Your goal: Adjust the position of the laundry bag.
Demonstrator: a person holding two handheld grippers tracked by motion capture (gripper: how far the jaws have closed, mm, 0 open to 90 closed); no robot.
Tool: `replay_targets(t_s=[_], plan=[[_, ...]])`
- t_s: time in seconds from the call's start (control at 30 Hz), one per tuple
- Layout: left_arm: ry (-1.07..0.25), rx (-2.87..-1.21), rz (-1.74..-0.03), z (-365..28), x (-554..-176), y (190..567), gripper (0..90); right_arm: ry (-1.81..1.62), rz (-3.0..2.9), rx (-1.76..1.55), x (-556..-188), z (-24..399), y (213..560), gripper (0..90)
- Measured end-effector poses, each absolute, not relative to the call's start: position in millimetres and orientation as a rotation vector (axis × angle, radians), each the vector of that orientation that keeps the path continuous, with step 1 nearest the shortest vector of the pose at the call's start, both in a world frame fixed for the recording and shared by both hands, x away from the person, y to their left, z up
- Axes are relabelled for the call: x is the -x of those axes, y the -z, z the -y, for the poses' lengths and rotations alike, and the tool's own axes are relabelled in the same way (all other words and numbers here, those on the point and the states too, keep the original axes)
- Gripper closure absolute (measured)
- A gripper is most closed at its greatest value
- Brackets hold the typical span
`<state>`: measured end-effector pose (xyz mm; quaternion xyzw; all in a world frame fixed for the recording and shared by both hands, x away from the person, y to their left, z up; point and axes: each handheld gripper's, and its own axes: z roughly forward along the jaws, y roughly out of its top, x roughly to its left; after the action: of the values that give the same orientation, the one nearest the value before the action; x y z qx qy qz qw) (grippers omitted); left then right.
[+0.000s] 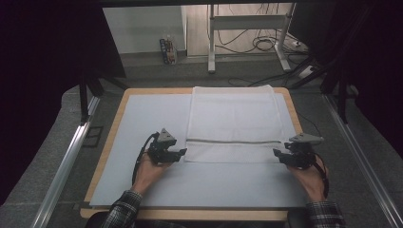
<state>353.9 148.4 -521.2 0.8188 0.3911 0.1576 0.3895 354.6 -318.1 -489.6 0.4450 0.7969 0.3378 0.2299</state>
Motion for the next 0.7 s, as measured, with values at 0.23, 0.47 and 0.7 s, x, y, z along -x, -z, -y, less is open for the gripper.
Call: replay_targets(t_s=[0.23, 0.47, 0.7], plan=[[-0.381, -2.077, -0.999, -141, -362, 523, 63.1, -0.872, -2.131, -1.252, -362, 335, 485, 73.1], [-0.399, -2.106, -1.004, -129, -368, 532, 57.5, -0.871, -2.150, -1.303, -370, 343, 493, 69.4], [-0.420, -2.130, -1.026, -122, -373, 542, 49.6, -0.822, -2.185, -1.324, -380, 344, 505, 56.8]])
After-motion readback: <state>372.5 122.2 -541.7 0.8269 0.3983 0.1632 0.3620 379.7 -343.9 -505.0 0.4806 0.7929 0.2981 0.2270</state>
